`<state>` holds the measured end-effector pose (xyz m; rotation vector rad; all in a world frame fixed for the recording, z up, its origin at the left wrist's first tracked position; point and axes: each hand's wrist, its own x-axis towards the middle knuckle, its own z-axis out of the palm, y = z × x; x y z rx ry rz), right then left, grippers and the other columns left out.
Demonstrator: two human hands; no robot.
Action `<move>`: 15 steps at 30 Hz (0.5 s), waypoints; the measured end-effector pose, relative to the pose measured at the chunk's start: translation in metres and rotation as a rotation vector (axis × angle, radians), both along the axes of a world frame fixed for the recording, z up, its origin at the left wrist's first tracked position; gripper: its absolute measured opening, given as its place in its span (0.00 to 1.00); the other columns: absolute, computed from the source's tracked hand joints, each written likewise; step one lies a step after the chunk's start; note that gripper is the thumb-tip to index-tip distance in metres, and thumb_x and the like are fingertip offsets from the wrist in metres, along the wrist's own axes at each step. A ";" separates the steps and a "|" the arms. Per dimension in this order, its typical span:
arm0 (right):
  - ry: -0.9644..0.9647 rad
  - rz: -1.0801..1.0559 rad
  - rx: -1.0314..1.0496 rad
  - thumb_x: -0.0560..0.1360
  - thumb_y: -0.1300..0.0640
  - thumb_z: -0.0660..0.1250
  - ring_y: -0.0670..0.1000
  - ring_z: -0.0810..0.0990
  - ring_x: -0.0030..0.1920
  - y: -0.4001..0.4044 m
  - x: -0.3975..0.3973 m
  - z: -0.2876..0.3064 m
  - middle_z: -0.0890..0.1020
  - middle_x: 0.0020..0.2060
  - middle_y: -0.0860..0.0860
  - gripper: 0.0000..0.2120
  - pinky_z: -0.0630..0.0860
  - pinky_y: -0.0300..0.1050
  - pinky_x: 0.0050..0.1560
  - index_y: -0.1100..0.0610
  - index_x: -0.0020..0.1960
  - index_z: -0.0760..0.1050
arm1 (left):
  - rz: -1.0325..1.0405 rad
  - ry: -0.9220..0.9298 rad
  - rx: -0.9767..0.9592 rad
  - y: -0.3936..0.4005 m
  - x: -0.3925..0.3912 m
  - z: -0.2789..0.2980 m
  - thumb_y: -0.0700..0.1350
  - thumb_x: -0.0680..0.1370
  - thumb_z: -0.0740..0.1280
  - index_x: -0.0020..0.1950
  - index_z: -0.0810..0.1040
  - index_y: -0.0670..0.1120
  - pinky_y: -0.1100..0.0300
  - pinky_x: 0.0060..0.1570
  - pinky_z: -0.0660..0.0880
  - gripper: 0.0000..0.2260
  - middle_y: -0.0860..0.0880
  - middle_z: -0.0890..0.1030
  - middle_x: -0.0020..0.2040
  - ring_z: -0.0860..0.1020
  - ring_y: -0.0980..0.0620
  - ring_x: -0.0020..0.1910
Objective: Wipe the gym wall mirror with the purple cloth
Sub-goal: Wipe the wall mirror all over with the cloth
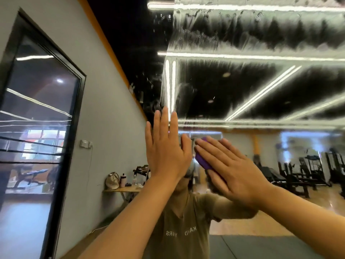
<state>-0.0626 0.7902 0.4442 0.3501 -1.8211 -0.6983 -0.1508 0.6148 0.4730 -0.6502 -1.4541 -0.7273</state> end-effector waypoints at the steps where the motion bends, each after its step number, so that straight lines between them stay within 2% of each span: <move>1: 0.026 0.033 -0.038 0.83 0.48 0.52 0.51 0.54 0.81 -0.001 0.000 0.015 0.60 0.80 0.53 0.28 0.48 0.51 0.80 0.57 0.80 0.59 | 0.006 -0.015 0.000 0.001 0.001 0.000 0.56 0.80 0.45 0.82 0.54 0.47 0.60 0.75 0.29 0.31 0.47 0.52 0.83 0.46 0.49 0.81; 4: 0.112 0.082 -0.223 0.82 0.47 0.49 0.50 0.53 0.80 -0.007 0.001 0.079 0.60 0.80 0.53 0.29 0.43 0.47 0.79 0.57 0.80 0.58 | 0.000 -0.073 -0.021 0.004 0.004 -0.002 0.58 0.78 0.40 0.82 0.45 0.49 0.62 0.72 0.25 0.33 0.50 0.44 0.83 0.38 0.54 0.80; 7: 0.113 0.027 -0.398 0.80 0.45 0.44 0.49 0.46 0.81 -0.009 0.003 0.138 0.53 0.82 0.51 0.33 0.37 0.46 0.79 0.56 0.82 0.52 | -0.022 -0.103 -0.010 0.006 0.009 -0.002 0.56 0.80 0.43 0.83 0.45 0.49 0.62 0.73 0.28 0.30 0.52 0.43 0.83 0.37 0.56 0.79; 9: 0.132 0.032 -0.427 0.79 0.46 0.44 0.50 0.46 0.81 -0.013 0.002 0.149 0.53 0.82 0.51 0.33 0.38 0.47 0.79 0.57 0.82 0.52 | -0.039 -0.130 0.004 0.008 0.012 -0.003 0.55 0.81 0.45 0.82 0.45 0.49 0.60 0.74 0.29 0.30 0.53 0.42 0.82 0.35 0.58 0.78; 12: 0.146 0.107 -0.284 0.81 0.47 0.48 0.51 0.53 0.81 -0.009 0.000 0.104 0.60 0.80 0.53 0.30 0.43 0.50 0.80 0.57 0.81 0.58 | -0.027 -0.150 -0.009 0.014 0.018 -0.004 0.55 0.81 0.44 0.82 0.43 0.50 0.61 0.74 0.29 0.30 0.54 0.40 0.82 0.35 0.59 0.78; 15: 0.024 0.110 -0.061 0.83 0.48 0.52 0.51 0.54 0.81 0.010 0.005 0.027 0.61 0.79 0.52 0.27 0.50 0.55 0.79 0.56 0.80 0.60 | 0.002 -0.112 -0.057 0.019 0.020 -0.006 0.57 0.80 0.41 0.81 0.42 0.51 0.63 0.73 0.28 0.29 0.54 0.40 0.81 0.37 0.59 0.79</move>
